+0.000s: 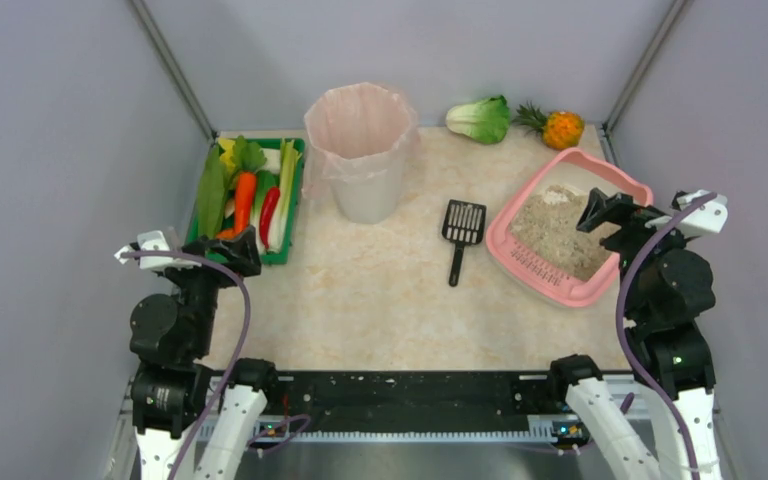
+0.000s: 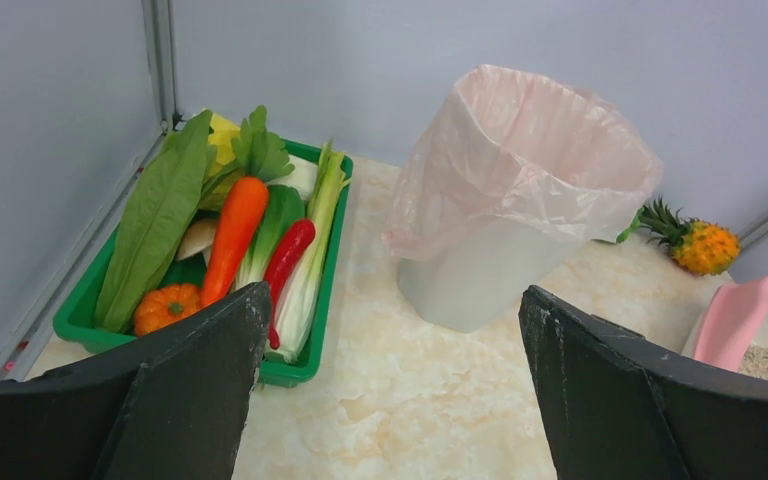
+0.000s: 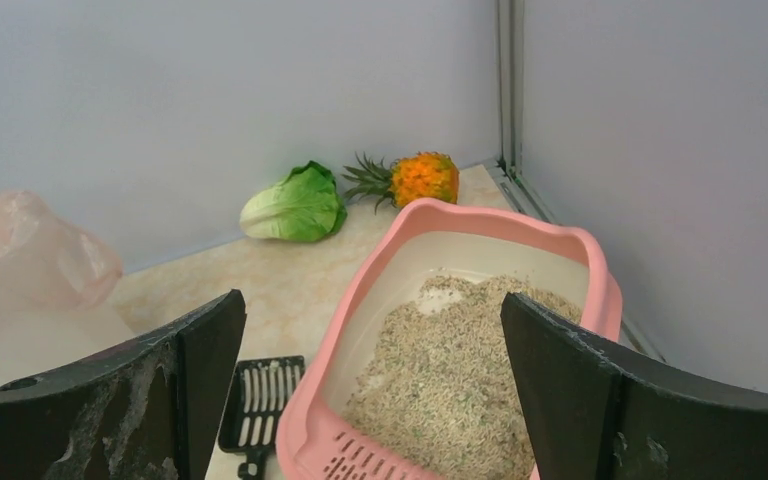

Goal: Clean the litter box

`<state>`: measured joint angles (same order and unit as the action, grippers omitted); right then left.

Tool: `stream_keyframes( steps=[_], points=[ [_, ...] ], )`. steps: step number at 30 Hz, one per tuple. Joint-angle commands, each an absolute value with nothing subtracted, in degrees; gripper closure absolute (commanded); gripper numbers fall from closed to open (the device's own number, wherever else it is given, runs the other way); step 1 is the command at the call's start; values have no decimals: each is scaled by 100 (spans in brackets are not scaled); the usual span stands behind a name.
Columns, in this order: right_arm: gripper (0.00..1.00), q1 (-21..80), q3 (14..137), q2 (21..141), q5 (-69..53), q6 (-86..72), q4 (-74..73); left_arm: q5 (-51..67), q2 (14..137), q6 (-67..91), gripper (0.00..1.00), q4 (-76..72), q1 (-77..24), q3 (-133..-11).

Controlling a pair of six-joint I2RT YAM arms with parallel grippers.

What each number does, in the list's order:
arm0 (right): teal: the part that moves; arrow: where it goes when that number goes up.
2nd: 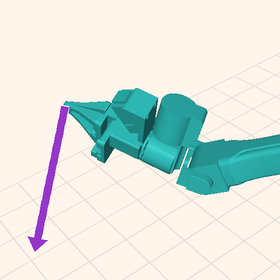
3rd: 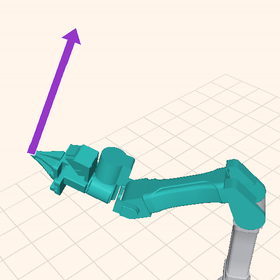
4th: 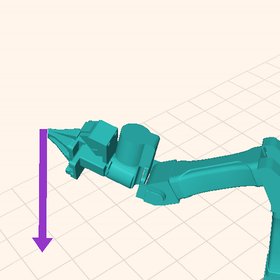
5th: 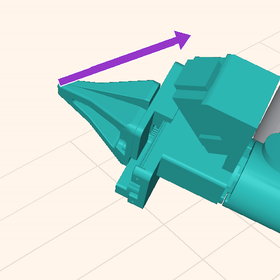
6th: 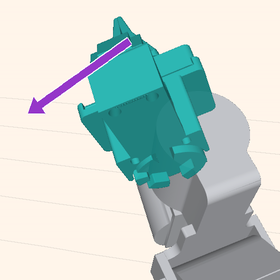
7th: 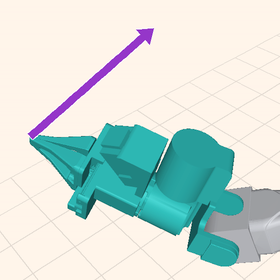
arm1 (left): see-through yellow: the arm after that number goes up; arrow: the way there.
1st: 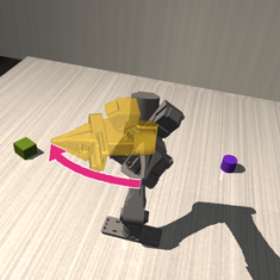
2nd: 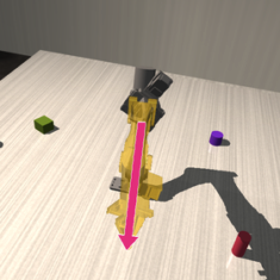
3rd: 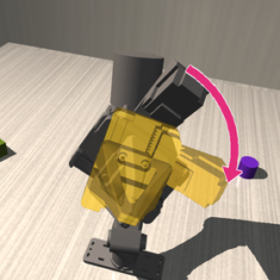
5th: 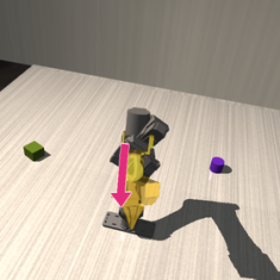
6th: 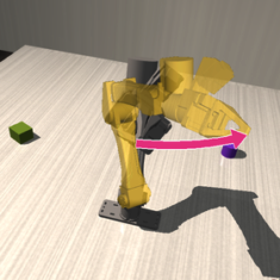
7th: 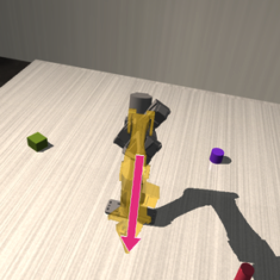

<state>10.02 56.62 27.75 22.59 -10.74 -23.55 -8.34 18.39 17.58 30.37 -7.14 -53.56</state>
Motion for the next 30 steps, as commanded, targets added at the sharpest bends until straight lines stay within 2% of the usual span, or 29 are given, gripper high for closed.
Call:
stream_keyframes(
  steps=[1,8,18,22,26,30],
  points=[
    [1,1041,5827,2804,2352,-1055,-2441,-789,1953,1849,1,2841,-727,-5473],
    [1,1044,6083,3296,2208,-1133,-3097,-726,2054,1987,1,3032,-730,-5511],
    [1,1042,6543,4813,1524,-1818,-3930,-475,2237,2331,1,3864,-742,-5431],
    [1,1011,6995,5540,2079,-2026,-4429,-393,2051,2374,1,3955,-856,-5339],
    [1,571,7188,6030,2283,-2152,-4693,-470,1857,2308,1,3970,-1121,-5279],
    [1,-304,7145,6184,1966,-2287,-4746,-689,1704,2109,1,4078,-1458,-5235]
  ],
)
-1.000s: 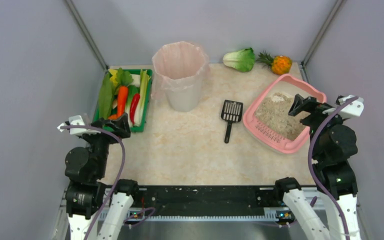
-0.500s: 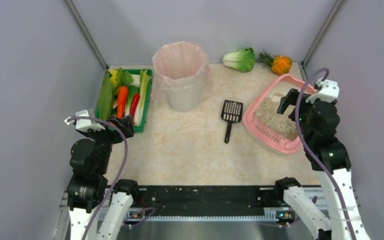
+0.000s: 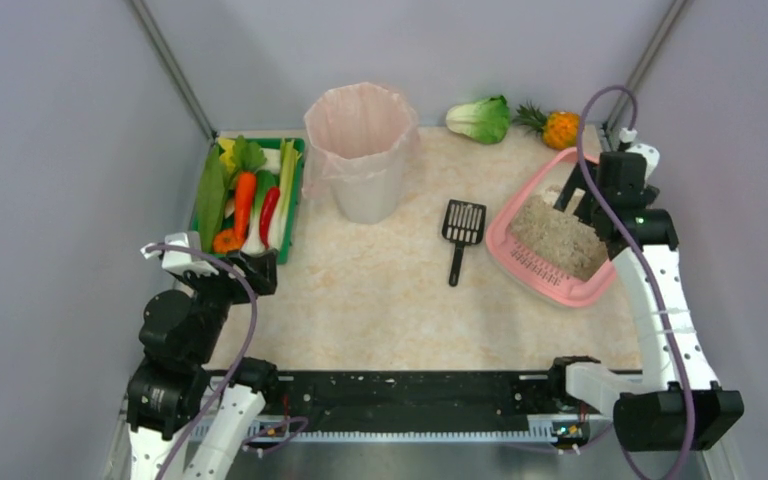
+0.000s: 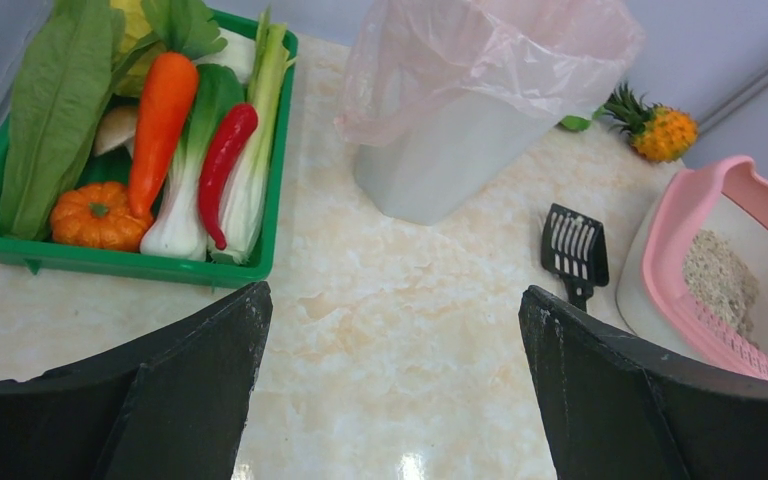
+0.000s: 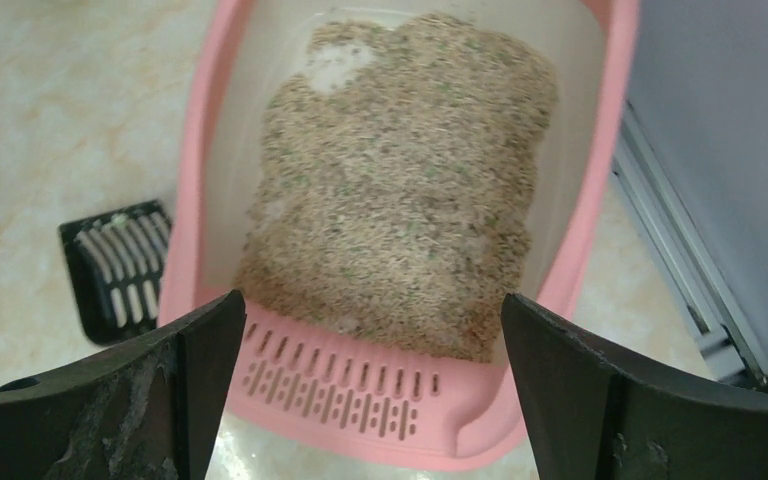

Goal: Clean the litter box

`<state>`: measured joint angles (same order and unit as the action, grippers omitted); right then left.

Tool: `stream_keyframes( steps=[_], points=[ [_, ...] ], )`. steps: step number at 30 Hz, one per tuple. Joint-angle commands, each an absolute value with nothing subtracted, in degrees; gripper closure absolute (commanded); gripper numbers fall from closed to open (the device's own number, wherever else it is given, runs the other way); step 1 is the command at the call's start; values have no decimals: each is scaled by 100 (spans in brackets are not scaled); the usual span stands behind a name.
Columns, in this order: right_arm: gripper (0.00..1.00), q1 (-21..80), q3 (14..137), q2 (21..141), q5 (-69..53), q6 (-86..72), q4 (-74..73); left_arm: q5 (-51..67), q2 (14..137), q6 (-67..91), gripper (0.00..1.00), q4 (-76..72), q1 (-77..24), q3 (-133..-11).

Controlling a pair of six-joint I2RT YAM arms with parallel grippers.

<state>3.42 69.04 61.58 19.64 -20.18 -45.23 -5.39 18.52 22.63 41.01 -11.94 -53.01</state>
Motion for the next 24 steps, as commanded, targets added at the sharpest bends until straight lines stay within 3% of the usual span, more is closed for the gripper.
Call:
stream_keyframes(
  steps=[1,11,24],
  points=[
    [1,-481,7139,6187,1837,-2318,-4742,-746,1679,2067,1,4097,-1526,-5224],
    [1,-797,7080,6714,-67,-2397,-4400,-666,1839,2055,1,3983,-1988,-5198],
    [1,-607,6684,7855,-1025,-3265,-1818,-871,2760,2173,1,3427,-1993,-5320]
  ],
)
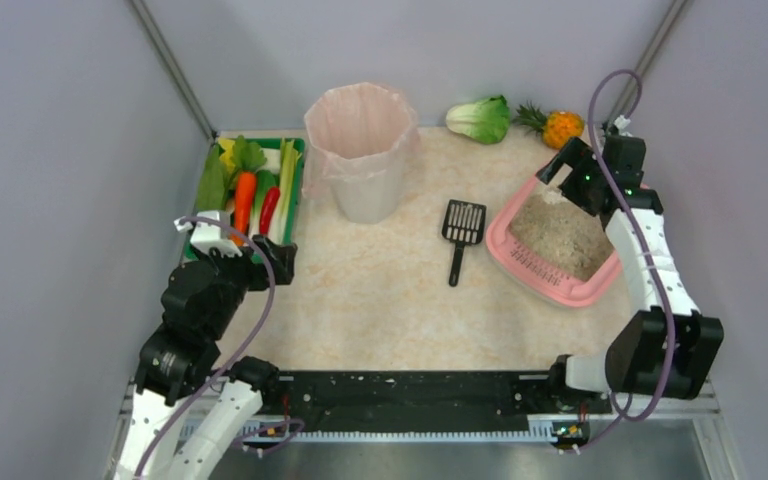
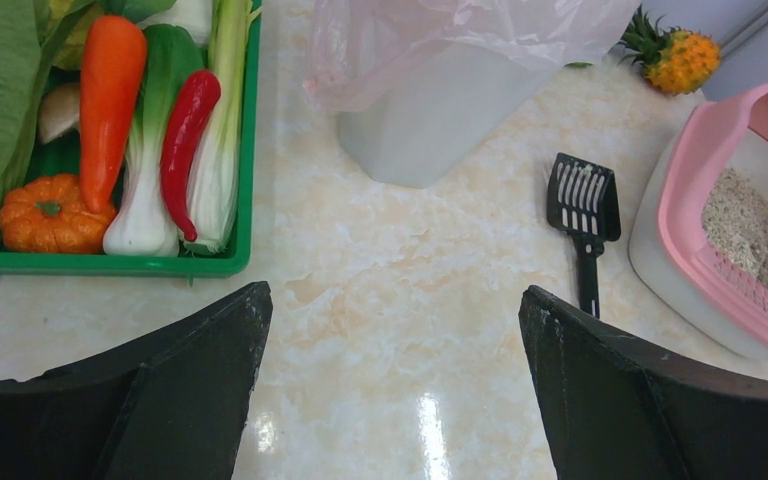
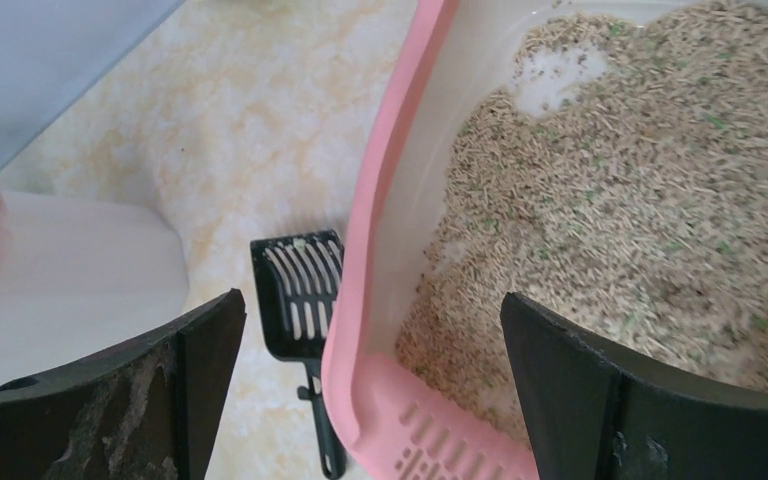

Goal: Clean the litter box

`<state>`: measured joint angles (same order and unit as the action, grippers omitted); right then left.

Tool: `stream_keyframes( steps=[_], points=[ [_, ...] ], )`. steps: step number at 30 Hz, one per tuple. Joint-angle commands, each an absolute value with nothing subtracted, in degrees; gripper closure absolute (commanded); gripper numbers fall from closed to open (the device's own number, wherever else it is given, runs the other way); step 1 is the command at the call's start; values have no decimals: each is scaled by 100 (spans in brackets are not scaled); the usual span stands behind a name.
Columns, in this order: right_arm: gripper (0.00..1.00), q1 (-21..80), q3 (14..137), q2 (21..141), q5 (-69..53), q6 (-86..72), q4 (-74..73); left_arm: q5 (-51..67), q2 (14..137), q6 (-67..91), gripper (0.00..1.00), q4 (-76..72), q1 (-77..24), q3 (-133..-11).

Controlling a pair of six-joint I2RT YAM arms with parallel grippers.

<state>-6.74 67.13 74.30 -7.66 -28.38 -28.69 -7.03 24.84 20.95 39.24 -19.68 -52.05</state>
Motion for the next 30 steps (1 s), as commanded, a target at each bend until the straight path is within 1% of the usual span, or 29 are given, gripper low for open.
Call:
stream_keyframes(
  steps=[1,5,8,15,20,25,27,30],
  points=[
    [1,-601,6714,7978,-962,-3300,-1781,-921,2853,2212,1,3422,-1990,-5366],
    [1,-579,6709,8371,-854,-3195,-1639,-1037,3165,2307,1,3332,-1986,-5412],
    [1,-318,6688,8431,-600,-2995,-1745,-1152,3305,2303,1,3162,-1988,-5366],
    [1,857,6705,7795,1016,-2891,-2924,-1034,3912,2092,1,2631,-1986,-5393],
    [2,1867,6905,7514,1472,-2928,-3752,-675,4328,2165,1,2355,-1986,-5455],
    [8,3032,6693,7571,1913,-3630,-4073,-620,4446,2142,1,2241,-1982,-5407],
    [13,3520,6648,7692,2108,-3862,-4134,-638,4461,2121,1,2224,-1978,-5397],
    [22,3869,6604,7924,2071,-4094,-4055,-648,4457,2129,1,2224,-1979,-5401]
  ],
)
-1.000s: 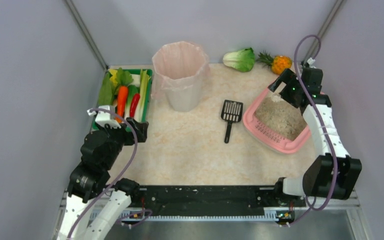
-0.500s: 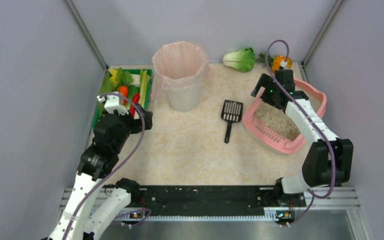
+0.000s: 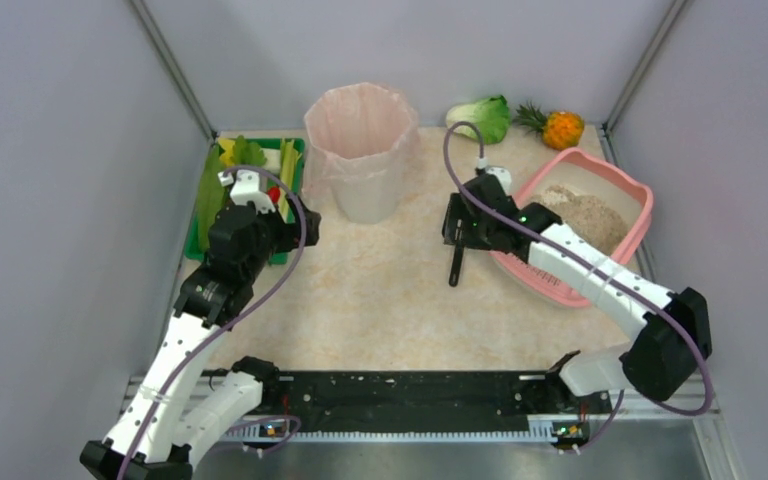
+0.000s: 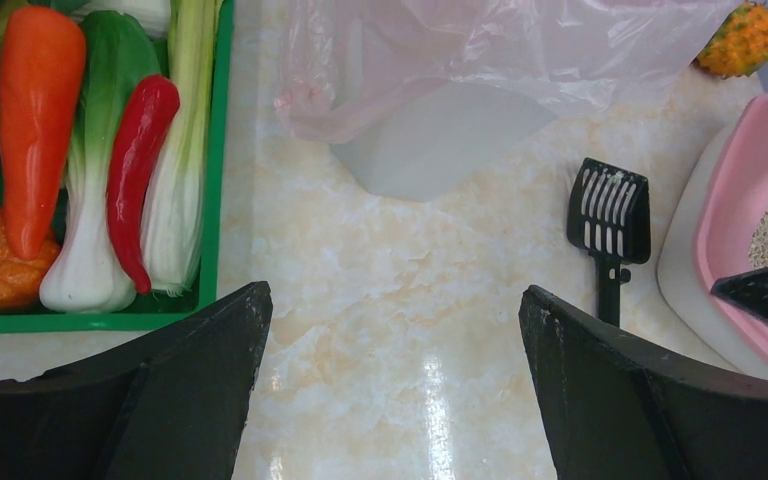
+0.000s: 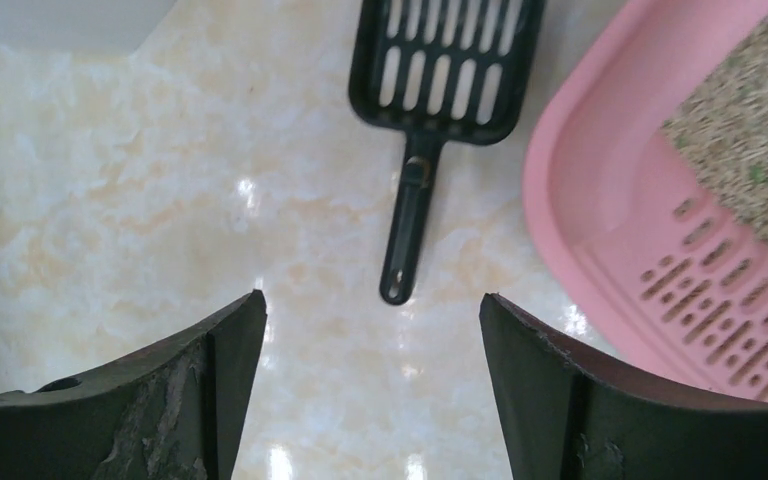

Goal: Clean the litter box

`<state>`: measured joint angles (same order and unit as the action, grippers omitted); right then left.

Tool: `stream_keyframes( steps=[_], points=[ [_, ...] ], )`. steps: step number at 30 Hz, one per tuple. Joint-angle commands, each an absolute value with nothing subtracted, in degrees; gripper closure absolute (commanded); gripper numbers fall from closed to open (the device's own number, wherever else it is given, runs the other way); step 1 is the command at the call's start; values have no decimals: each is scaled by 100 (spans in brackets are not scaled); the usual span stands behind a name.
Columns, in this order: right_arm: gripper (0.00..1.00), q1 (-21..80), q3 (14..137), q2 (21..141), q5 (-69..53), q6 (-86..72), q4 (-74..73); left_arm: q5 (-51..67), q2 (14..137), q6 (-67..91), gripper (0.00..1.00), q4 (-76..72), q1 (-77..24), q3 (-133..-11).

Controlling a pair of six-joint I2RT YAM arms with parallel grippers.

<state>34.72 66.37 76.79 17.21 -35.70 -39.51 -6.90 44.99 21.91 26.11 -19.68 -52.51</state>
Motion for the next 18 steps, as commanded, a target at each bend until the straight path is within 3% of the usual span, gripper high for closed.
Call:
stream_keyframes(
  steps=[1,9,18],
  points=[
    [25,3939,6576,8011,2024,-4142,-3987,-649,4443,2147,1,2224,-1978,-5390],
    [43,4191,6311,8966,1977,-4350,-3128,-773,4297,2214,1,2390,-1980,-5380],
    [48,4192,6111,9913,2706,-4475,-2809,-865,4080,2262,1,2649,-1981,-5388]
  ],
)
